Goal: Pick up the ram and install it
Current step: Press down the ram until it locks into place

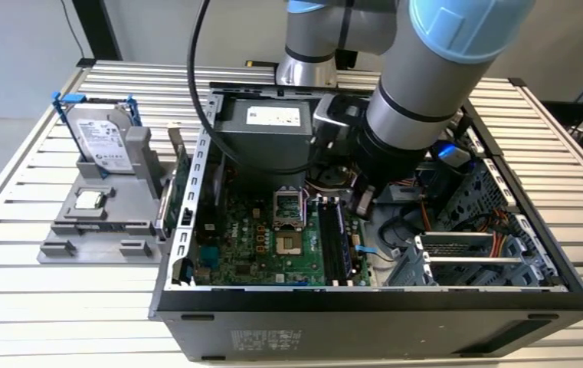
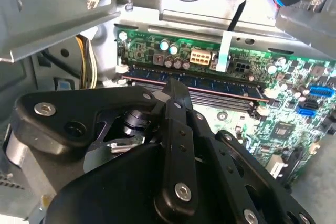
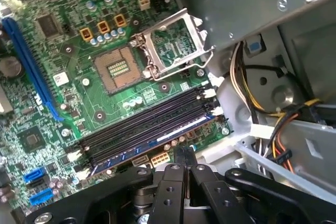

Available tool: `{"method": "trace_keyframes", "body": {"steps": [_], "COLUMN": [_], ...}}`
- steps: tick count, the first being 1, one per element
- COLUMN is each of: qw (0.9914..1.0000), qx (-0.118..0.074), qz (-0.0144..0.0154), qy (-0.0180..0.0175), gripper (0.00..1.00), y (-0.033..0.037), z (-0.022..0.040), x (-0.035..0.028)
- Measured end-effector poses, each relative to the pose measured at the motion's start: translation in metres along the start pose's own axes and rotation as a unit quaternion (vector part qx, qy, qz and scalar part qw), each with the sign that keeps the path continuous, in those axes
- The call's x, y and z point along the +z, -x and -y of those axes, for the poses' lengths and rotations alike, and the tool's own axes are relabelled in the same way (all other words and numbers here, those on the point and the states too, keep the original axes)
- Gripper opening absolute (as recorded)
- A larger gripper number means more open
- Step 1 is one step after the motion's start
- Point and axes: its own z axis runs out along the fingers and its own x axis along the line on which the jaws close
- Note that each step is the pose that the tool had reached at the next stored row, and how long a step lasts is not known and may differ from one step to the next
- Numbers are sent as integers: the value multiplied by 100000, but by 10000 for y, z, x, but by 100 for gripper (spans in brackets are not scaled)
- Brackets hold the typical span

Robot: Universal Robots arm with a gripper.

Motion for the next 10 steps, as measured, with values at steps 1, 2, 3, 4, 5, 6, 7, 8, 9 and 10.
{"method": "trace_keyframes", "body": {"steps": [1,2,3,4,5,6,7,8,9,10], "qw": [99998,99992,99981,99963,99941,99917,99891,99858,99822,99780], "qx": [-609,-1267,-1903,-2681,-3394,-4021,-4625,-5265,-5906,-6560], "qz": [-36,-99,-145,-196,-253,-299,-343,-393,-432,-481], "qy": [75,155,238,331,423,497,574,648,730,808], "gripper": [0,0,0,0,0,0,0,0,0,0], "y": [-2,-4,-5,-7,-9,-12,-15,-17,-20,-23], "z": [1,2,3,4,5,6,7,9,10,11], "x": [3,4,8,13,19,25,30,35,41,45]}}
